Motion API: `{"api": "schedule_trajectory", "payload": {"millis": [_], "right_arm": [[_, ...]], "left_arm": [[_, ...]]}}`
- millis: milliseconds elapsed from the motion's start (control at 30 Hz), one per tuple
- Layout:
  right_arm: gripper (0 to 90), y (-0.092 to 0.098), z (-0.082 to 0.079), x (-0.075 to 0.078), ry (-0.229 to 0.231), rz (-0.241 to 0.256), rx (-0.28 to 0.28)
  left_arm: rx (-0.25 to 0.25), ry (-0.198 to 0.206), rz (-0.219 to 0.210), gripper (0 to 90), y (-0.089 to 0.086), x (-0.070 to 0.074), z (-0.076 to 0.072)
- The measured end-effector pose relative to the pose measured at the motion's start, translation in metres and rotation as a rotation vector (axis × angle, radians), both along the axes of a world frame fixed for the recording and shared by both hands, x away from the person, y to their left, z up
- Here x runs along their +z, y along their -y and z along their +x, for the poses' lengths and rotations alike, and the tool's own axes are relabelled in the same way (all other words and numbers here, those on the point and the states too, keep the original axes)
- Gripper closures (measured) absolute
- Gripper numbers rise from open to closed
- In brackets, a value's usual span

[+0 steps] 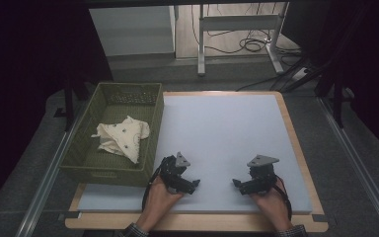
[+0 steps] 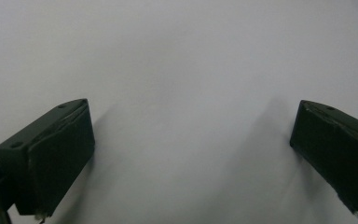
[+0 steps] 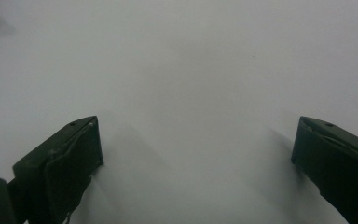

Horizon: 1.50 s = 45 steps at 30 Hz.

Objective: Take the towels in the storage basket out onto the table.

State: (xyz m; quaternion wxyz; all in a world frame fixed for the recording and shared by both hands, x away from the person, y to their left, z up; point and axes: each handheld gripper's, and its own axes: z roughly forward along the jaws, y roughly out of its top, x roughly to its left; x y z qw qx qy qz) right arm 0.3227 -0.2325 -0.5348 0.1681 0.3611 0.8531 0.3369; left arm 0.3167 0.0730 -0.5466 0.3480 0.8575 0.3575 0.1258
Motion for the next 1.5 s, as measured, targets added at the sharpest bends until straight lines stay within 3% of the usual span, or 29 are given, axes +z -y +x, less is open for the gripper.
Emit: {"api": "schedule_trajectory", "payload": {"millis": [433,967,1167,1300,1500], "right_arm": [[1.8,0.0,0.0,0.0,0.0,0.0,0.0],[1.8,0.0,0.0,0.0,0.002,0.0,0.0],[1.8,0.0,0.0,0.0,0.003,0.0,0.0],[1.8,0.0,0.0,0.0,0.002,0.0,0.0],[1.8,0.0,0.0,0.0,0.003,-0.001,0.0]], "left_arm": [[-0.001,-0.003,-0.002,0.0,0.0,0.0,0.0],[-0.037,-0.017,-0.019,1.5,0.008,0.007,0.001],[-0.061,-0.015,-0.017,1.5,0.013,0.02,0.002],[-0.08,-0.018,-0.049,1.6,0.016,0.03,0.004],[-0.105,-0.026,-0.057,1.5,0.019,0.04,0.008]]}}
